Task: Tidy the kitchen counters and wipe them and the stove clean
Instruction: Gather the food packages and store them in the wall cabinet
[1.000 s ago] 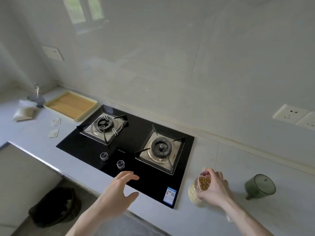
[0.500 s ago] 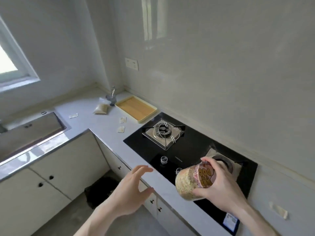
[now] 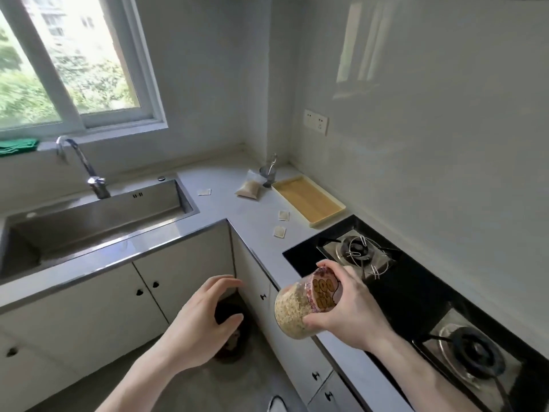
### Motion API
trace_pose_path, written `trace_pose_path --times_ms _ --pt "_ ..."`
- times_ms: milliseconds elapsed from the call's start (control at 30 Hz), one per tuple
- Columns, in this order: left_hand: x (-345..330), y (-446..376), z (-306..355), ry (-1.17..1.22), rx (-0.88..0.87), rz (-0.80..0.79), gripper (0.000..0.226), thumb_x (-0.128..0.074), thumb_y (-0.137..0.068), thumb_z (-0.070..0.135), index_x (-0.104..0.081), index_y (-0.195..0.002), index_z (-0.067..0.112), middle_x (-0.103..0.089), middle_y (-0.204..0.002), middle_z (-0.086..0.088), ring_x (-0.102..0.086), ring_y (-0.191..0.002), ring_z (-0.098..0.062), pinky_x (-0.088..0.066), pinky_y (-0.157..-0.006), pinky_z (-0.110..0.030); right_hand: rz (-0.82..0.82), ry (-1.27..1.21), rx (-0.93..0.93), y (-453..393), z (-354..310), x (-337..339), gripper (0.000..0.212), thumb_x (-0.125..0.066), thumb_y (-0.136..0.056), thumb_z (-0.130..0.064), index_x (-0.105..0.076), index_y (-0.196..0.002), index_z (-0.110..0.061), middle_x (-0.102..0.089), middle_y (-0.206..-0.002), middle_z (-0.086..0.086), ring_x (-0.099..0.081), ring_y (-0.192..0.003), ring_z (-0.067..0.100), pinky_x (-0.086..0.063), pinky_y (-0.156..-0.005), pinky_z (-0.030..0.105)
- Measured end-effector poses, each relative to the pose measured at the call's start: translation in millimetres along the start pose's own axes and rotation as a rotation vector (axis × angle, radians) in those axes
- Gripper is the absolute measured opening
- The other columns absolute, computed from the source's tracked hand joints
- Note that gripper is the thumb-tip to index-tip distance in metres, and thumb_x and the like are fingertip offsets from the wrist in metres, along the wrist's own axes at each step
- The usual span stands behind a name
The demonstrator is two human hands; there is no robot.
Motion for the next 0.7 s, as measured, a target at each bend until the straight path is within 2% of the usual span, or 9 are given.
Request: trace_pose_path --times_ms 133,267,400,567,700 --pt "22 -12 -28 0.020 0.049 0.041 0.050 -0.067 -0.093 0.037 -0.047 -0.137 0.049 -0.036 -0.142 0.040 -0.042 -0.128 0.012 -0.036 -0.108 -0.017 -0.016 0.038 0.038 -48 -18 -19 0.099 -0.088 -0.052 -0.050 -0.039 -0.138 -0.048 -0.043 -0.117 -0.021 -0.050 -0.109 0.000 -0.046 -0.082 0.014" --pt "40 -38 -62 0.004 0.104 0.060 0.050 -0.065 -0.093 0.040 -0.044 -0.137 0.051 -0.035 -0.143 0.039 -0.041 -0.130 0.011 -0.036 -0.108 -0.018 -0.052 0.009 0.045 -106 -25 -43 0.099 -0.088 -0.049 -0.049 -0.042 -0.136 -0.047 -0.045 -0.118 -0.019 -0.051 -0.106 -0.002 -0.043 -0.077 0.013" --pt "55 -81 -93 -0.010 0.168 0.051 0.050 -0.064 -0.092 0.040 -0.044 -0.137 0.049 -0.035 -0.143 0.036 -0.040 -0.132 0.008 -0.032 -0.107 -0.016 -0.087 0.007 0.036 -168 -26 -70 0.102 -0.087 -0.047 -0.050 -0.043 -0.139 -0.045 -0.047 -0.120 -0.017 -0.055 -0.109 0.006 -0.050 -0.086 0.023" --pt "74 -148 -118 -0.007 0.187 0.033 0.048 -0.063 -0.091 0.044 -0.044 -0.135 0.050 -0.035 -0.146 0.034 -0.039 -0.136 0.004 -0.033 -0.114 -0.025 -0.098 0.037 0.005 -242 -23 -86 0.099 -0.083 -0.045 -0.053 -0.043 -0.136 -0.048 -0.047 -0.121 -0.017 -0.057 -0.103 0.009 -0.056 -0.086 0.032" --pt "83 -193 -132 -0.001 0.195 0.046 0.050 -0.063 -0.092 0.044 -0.043 -0.137 0.049 -0.035 -0.146 0.034 -0.039 -0.137 0.003 -0.033 -0.115 -0.024 -0.104 0.073 -0.017 -305 -18 -94 0.103 -0.084 -0.046 -0.053 -0.043 -0.141 -0.043 -0.047 -0.127 -0.012 -0.058 -0.104 0.011 -0.054 -0.090 0.034"
Point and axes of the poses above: each hand's wrist, its own y-axis away from the middle knuckle, its own x-axis out of the back of the hand, z = x × y, the point moved 2 cm from there along -y, towards the middle knuckle
